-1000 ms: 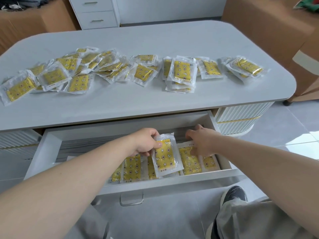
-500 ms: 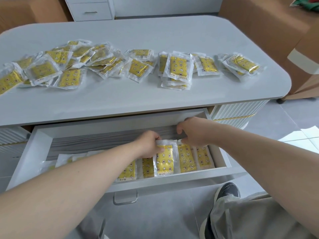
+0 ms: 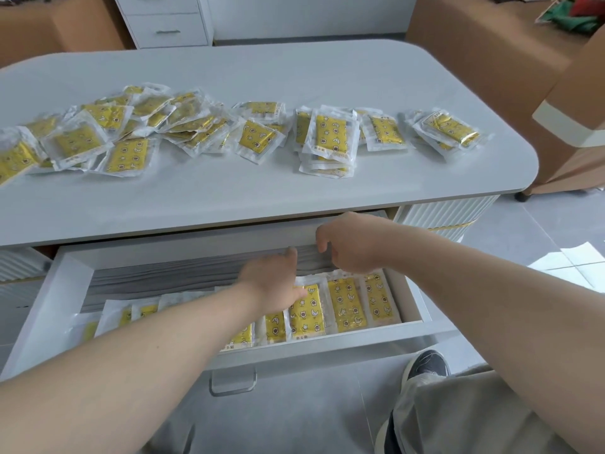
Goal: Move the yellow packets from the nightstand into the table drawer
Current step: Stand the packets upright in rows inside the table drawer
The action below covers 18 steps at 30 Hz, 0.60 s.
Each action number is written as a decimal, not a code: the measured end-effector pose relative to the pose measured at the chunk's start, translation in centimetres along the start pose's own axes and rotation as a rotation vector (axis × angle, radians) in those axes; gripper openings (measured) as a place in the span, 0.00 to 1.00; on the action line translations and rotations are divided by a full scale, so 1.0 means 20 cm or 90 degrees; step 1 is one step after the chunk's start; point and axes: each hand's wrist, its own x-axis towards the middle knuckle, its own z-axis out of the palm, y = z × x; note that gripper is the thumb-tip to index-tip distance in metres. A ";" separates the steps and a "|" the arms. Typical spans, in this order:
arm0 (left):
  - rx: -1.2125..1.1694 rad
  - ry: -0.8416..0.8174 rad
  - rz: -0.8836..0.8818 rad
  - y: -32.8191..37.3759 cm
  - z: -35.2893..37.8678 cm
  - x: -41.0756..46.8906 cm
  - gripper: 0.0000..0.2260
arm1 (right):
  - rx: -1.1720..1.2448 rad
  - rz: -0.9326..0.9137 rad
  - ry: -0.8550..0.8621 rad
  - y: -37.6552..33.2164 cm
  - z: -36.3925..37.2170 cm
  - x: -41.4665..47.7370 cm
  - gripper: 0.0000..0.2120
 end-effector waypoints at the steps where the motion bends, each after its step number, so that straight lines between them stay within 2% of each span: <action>1: -0.008 -0.008 0.003 0.01 -0.05 0.01 0.29 | 0.001 -0.004 0.003 0.00 -0.04 -0.01 0.15; 4: -0.047 -0.007 0.012 0.07 -0.23 0.03 0.16 | 0.058 0.024 0.035 0.03 -0.15 -0.05 0.11; 7: -0.110 0.069 0.005 0.09 -0.40 0.02 0.14 | 0.165 0.099 0.119 0.09 -0.24 -0.06 0.12; 11: -0.187 0.211 -0.027 0.01 -0.52 -0.03 0.09 | 0.275 0.253 0.339 0.17 -0.26 0.04 0.12; 14: -0.247 0.235 -0.072 -0.07 -0.55 -0.06 0.07 | 0.420 0.371 0.394 0.22 -0.25 0.13 0.07; 15: -0.274 0.235 -0.087 -0.09 -0.56 -0.06 0.07 | 0.462 0.406 0.392 0.22 -0.25 0.16 0.09; 18: -0.342 0.240 -0.117 -0.14 -0.58 -0.08 0.06 | 0.487 0.497 0.371 0.23 -0.24 0.24 0.25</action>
